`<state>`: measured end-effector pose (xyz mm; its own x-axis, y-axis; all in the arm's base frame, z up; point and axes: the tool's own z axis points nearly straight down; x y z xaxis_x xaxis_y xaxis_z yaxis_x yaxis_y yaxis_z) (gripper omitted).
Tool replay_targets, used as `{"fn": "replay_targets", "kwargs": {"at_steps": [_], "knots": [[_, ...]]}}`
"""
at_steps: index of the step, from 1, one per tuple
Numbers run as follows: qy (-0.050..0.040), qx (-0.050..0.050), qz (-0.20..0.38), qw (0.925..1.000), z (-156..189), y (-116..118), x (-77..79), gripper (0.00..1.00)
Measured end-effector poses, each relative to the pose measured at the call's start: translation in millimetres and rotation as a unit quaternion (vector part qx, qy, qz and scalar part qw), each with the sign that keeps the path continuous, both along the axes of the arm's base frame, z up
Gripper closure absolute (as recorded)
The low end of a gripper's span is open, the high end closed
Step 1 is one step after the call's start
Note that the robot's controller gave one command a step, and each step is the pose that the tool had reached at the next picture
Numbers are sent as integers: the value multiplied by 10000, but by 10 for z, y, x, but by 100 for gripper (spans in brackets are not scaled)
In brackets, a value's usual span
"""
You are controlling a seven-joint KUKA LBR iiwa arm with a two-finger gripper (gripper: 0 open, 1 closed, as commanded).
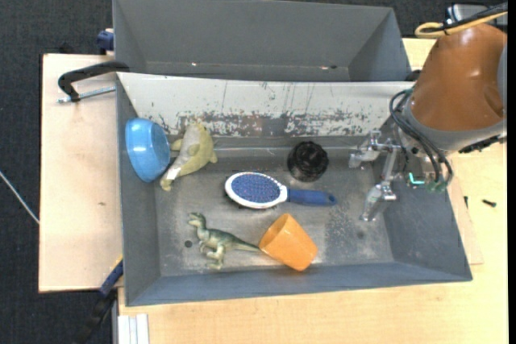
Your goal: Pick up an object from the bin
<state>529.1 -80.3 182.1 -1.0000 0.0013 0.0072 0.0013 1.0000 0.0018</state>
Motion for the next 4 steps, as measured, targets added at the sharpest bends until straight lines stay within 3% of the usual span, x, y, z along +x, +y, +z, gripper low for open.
{"fn": "replay_targets", "kwargs": {"at_steps": [1,2,3,4], "knots": [[-61,-10,1301,9915,-883,502,246,0],[-114,-7,1308,9913,-883,519,275,100],[-105,-14,1466,9891,103,422,131,100],[-110,-17,1349,9908,1599,470,-201,100]]}}
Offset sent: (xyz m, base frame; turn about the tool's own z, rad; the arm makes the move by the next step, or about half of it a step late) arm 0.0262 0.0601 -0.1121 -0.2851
